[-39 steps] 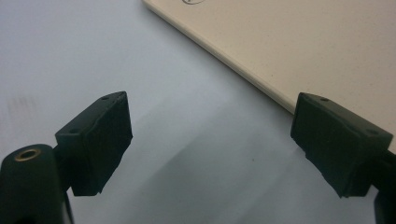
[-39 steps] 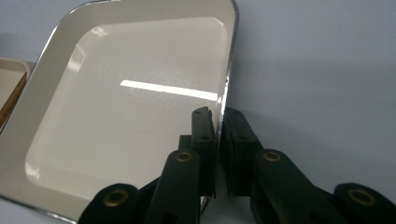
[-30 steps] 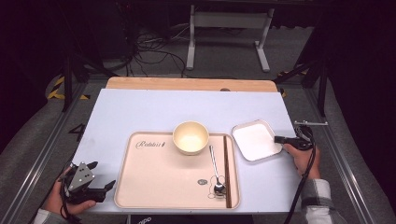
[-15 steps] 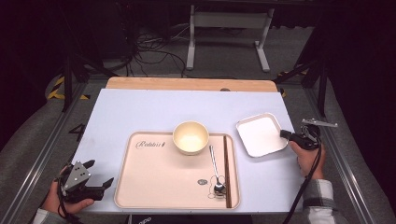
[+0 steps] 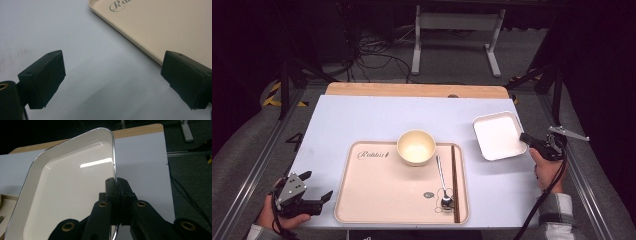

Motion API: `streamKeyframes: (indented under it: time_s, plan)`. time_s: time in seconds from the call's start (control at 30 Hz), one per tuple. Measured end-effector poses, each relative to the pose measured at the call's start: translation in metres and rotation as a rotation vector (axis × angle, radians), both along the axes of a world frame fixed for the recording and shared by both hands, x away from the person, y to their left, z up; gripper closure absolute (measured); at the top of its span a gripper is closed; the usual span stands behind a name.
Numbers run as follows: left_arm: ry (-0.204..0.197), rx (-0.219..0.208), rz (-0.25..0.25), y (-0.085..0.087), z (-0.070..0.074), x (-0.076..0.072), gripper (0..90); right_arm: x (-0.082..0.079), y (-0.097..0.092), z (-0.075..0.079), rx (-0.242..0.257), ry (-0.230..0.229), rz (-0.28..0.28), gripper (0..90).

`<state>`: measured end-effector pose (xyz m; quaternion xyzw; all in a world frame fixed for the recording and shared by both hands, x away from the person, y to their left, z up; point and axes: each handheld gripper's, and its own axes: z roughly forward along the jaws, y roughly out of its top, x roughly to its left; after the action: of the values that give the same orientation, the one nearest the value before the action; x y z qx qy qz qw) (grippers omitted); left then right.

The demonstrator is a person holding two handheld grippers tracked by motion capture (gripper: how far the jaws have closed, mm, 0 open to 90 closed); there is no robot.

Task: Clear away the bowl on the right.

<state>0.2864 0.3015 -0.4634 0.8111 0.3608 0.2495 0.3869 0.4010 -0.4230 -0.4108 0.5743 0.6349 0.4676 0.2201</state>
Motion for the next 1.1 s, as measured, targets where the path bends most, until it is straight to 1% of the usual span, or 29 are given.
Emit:
streamKeyframes:
  time_s: [0.03,0.13,0.3,0.37,0.43,0.57,0.63,0.7,0.8,0.9,0.97,1.1]
  plan:
    - [0.000,0.001,0.003,0.000,0.000,0.000,6.4,-0.001,0.000,0.001,0.003,-0.004,-0.009,89.6]
    - [0.000,-0.009,0.012,0.001,0.000,0.000,6.6,-0.002,-0.004,0.003,0.030,-0.021,-0.011,89.7]
    - [0.004,-0.013,0.011,0.002,0.000,0.000,6.6,-0.005,-0.007,0.007,0.045,-0.041,-0.024,89.6]
    - [0.006,-0.003,0.011,0.001,-0.001,0.000,6.7,-0.006,-0.007,0.008,0.046,-0.051,-0.029,89.6]
    - [0.003,-0.007,0.008,0.001,0.000,0.000,6.7,-0.006,-0.008,0.009,0.055,-0.058,-0.027,89.6]
    - [0.001,-0.008,0.008,0.001,0.000,-0.001,6.8,-0.007,-0.008,0.010,0.062,-0.064,-0.036,89.6]
    - [0.004,-0.006,0.010,0.001,0.000,-0.001,6.8,-0.007,-0.008,0.011,0.055,-0.079,-0.050,89.6]
    - [0.007,-0.015,0.015,0.001,0.000,0.000,6.8,-0.009,-0.008,0.013,0.064,-0.093,-0.057,89.7]
    - [0.001,-0.010,0.010,0.001,0.001,-0.001,6.8,-0.011,-0.010,0.013,0.068,-0.103,-0.066,89.6]
    - [0.002,-0.009,0.010,0.001,0.001,0.000,6.9,-0.012,-0.011,0.014,0.074,-0.112,-0.070,89.6]
    - [0.005,-0.004,0.003,0.000,0.000,0.001,6.9,-0.013,-0.011,0.015,0.068,-0.122,-0.070,89.6]
    - [0.006,0.002,-0.001,-0.001,0.001,0.002,6.8,-0.012,-0.011,0.015,0.075,-0.127,-0.070,89.6]
